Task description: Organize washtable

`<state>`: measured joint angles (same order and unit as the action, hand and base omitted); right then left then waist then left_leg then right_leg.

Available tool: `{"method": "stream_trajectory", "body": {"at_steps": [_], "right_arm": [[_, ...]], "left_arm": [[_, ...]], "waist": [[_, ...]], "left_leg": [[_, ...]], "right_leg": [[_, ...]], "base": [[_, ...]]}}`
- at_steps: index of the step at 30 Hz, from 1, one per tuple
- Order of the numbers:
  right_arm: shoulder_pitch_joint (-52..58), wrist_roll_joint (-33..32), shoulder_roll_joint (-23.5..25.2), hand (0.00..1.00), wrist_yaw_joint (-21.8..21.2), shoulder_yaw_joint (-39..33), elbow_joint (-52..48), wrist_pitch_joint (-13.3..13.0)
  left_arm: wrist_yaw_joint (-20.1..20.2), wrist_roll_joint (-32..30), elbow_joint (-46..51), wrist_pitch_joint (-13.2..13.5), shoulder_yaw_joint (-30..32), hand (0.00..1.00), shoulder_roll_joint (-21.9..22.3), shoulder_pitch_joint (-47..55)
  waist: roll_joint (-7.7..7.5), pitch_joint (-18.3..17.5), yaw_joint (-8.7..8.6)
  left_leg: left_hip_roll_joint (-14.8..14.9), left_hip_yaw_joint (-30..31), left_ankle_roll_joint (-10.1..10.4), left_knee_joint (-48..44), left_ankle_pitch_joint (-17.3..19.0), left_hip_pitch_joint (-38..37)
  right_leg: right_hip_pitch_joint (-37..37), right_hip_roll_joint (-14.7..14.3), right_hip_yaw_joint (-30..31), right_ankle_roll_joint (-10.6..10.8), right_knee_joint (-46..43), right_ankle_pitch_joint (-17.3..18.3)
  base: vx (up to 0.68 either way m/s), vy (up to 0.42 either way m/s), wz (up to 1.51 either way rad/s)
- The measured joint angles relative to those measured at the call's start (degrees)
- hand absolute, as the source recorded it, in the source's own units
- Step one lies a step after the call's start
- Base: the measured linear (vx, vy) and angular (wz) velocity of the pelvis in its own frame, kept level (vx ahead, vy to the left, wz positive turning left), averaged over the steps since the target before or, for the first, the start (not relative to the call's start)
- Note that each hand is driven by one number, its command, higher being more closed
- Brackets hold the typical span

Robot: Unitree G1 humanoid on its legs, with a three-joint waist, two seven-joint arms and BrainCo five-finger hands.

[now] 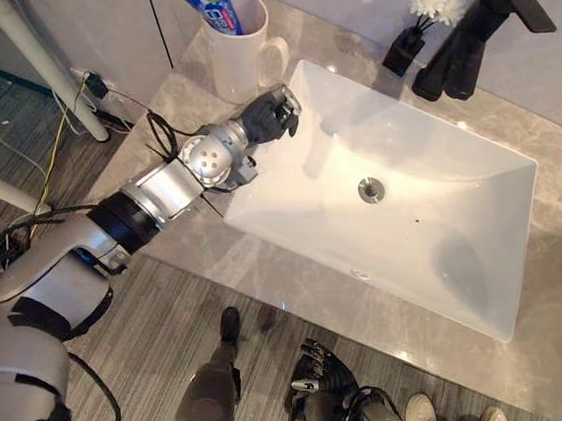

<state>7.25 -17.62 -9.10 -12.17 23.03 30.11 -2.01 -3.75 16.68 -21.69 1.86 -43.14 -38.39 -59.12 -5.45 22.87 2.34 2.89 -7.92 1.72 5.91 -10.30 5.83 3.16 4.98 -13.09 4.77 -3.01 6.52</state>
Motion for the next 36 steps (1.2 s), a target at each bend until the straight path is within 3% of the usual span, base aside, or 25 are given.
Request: {"method": "stream_trajectory", "body": {"at_steps": [11, 19, 21, 22, 23, 25, 27, 28, 31, 36], "right_arm": [[-0.75, -0.27, -0.23, 0.0, -0.05, 0.94, 0.0, 0.06], [-0.76, -0.41, -0.43, 0.0, -0.1, 1.27, -0.01, 0.95], [-0.52, -0.54, -0.47, 0.0, -0.12, 1.88, -0.12, 0.97], [-0.54, -0.6, -0.84, 0.0, -0.16, 2.27, -0.11, 0.98], [-1.55, -0.78, -0.64, 0.0, -0.49, 3.34, -0.06, 1.21], [-1.47, -0.8, -0.03, 0.0, -0.49, 3.97, 0.04, 1.1], [-2.09, -0.8, 0.0, 0.0, -0.47, 3.89, 0.37, 1.03], [-2.7, -0.79, -0.33, 0.0, -0.43, 3.79, 0.65, 0.95], [-0.75, -0.76, -2.1, 0.0, -0.35, 2.75, 3.28, 1.14], [1.54, -0.79, -2.49, 0.0, 0.88, -0.28, 3.31, 1.16]], "left_arm": [[1.92, -0.54, 3.34, 0.59, 0.37, 1.0, 3.31, 5.85], [2.83, -1.67, -1.17, -1.63, 0.98, 1.0, 8.25, 12.26], [2.92, -1.63, -3.72, -1.66, 1.12, 1.0, 9.29, 12.28], [3.15, -1.59, -4.29, -1.61, 1.19, 1.0, 9.45, 12.33], [3.75, -1.57, -5.51, -1.64, 3.7, 1.0, 9.36, 12.87], [3.77, -1.57, -5.79, -1.75, 5.89, 1.0, 8.34, 14.19], [3.81, -1.55, -5.67, -1.81, 9.17, 1.0, 7.19, 15.05], [3.7, -1.53, -5.7, -2.04, 10.19, 1.0, 6.69, 15.55], [4.49, -1.53, -5.78, -3.32, 9.47, 1.0, 9.94, 18.85], [4.81, -1.51, -5.82, -3.22, 9.5, 1.0, 11.18, 18.84]], "waist": [[0.71, -0.32, -0.4], [3.3, -2.47, -3.03], [3.58, -3.93, -2.86], [4.15, -5.11, -2.51], [4.19, -5.86, -1.17], [3.87, -8.31, 0.45], [2.14, -10.82, 1.71], [2.26, -10.79, 1.59], [5.67, -11.83, 1.53], [5.57, -12.71, 0.0]], "left_leg": [[-0.01, -0.04, 0.01, 0.02, 0.03, -0.05], [0.3, -1.31, -0.01, -0.41, 0.01, -2.29], [1.5, -3.31, -0.62, -0.48, 0.43, -2.8], [2.62, -3.9, -1.87, -0.39, 0.71, -1.98], [4.32, -6.34, -1.98, -0.44, 0.33, -1.99], [5.41, -6.45, -0.99, -0.39, 0.73, -0.59], [4.89, -6.39, 0.63, -0.36, -0.32, 2.64], [4.81, -6.07, 1.42, -0.35, -0.92, 3.46], [6.07, -1.63, 3.18, -0.32, -2.78, 2.84], [5.98, 1.78, 3.4, -0.35, -3.55, 2.76]], "right_leg": [[-0.09, 0.22, -0.03, -0.16, -0.01, 0.1], [-0.65, 0.96, 2.11, -0.17, -4.21, 0.09], [-1.41, 0.28, 2.69, -1.88, -4.56, -1.19], [-1.42, -0.44, 3.0, -2.5, -3.45, -1.99], [-1.58, -0.54, 1.68, -3.36, -8.81, 0.52], [1.43, -0.72, 0.31, -1.3, -5.94, 0.54], [4.19, -0.16, 0.44, 0.17, 3.13, -0.94], [4.51, -0.39, -0.08, -0.36, 5.22, -0.25], [5.91, -3.05, -1.37, -1.55, 5.07, -0.28], [6.53, -3.91, -2.19, -2.13, 4.96, 0.15]], "base": [[0.0, 0.0, 0.0], [-0.02, 0.008, -0.16], [-0.11, 0.017, -0.35], [-0.1, -0.01, -0.6], [-0.07, -0.023, -0.55], [-0.03, -0.073, -0.44], [-0.07, -0.191, -0.17], [-0.1, -0.206, 0.01], [-0.11, -0.142, 0.16], [-0.01, -0.081, 0.08]]}}
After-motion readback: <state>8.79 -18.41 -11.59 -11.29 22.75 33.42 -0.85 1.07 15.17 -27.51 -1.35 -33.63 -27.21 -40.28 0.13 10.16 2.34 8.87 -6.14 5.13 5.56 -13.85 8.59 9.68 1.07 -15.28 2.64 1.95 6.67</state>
